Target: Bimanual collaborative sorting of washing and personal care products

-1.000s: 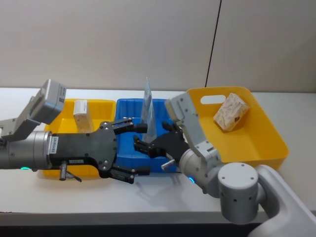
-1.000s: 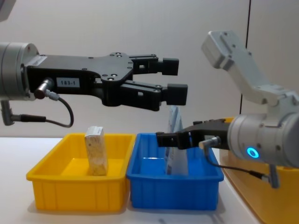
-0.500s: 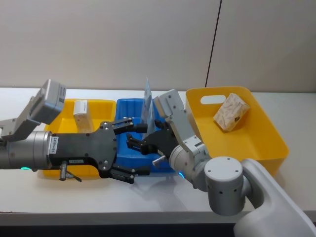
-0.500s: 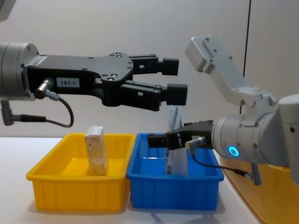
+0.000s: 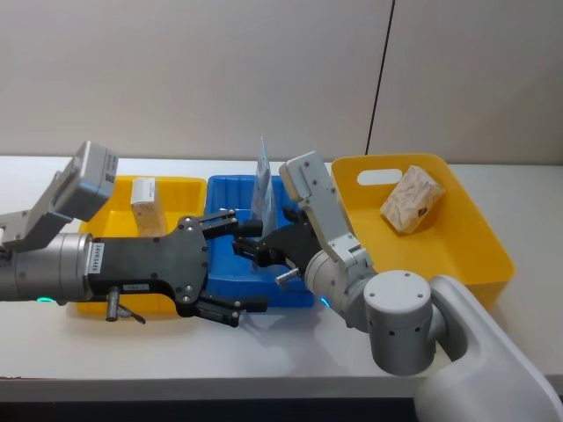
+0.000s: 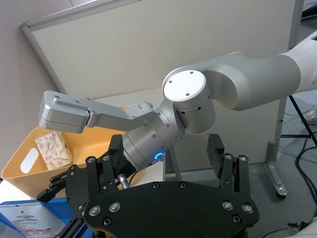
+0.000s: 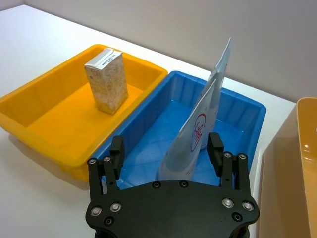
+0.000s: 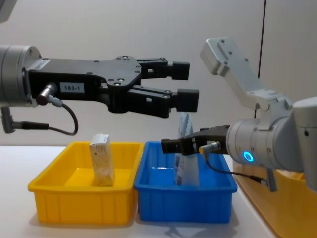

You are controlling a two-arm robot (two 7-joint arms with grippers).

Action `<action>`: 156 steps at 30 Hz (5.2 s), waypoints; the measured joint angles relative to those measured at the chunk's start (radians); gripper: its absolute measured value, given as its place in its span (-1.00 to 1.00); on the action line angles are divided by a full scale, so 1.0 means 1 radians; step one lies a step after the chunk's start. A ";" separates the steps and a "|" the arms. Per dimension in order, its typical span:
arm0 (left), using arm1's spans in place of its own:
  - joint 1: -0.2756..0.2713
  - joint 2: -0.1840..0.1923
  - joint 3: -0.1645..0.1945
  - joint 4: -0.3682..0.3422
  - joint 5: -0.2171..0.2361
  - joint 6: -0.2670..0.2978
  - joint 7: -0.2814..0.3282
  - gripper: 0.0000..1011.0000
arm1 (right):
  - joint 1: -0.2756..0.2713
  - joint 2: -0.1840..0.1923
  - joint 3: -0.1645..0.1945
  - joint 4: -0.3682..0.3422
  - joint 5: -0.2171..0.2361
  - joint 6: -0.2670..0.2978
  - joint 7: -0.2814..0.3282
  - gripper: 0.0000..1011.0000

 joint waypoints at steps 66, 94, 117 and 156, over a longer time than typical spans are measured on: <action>0.000 0.000 0.000 0.000 0.000 0.000 0.000 0.98 | 0.038 -0.068 0.056 0.075 -0.046 -0.003 -0.019 -0.96; 0.000 0.000 0.000 0.000 0.000 0.000 0.000 0.98 | -0.025 -0.041 0.117 -0.136 -0.043 0.048 -0.006 -0.97; 0.000 0.000 0.000 0.000 0.000 0.000 0.000 0.98 | -0.043 -0.010 0.233 -0.302 -0.037 0.066 -0.022 -0.97; 0.000 0.000 0.000 0.000 0.000 0.000 0.000 0.98 | 0.053 0.006 0.306 0.017 -0.137 0.023 -0.100 0.13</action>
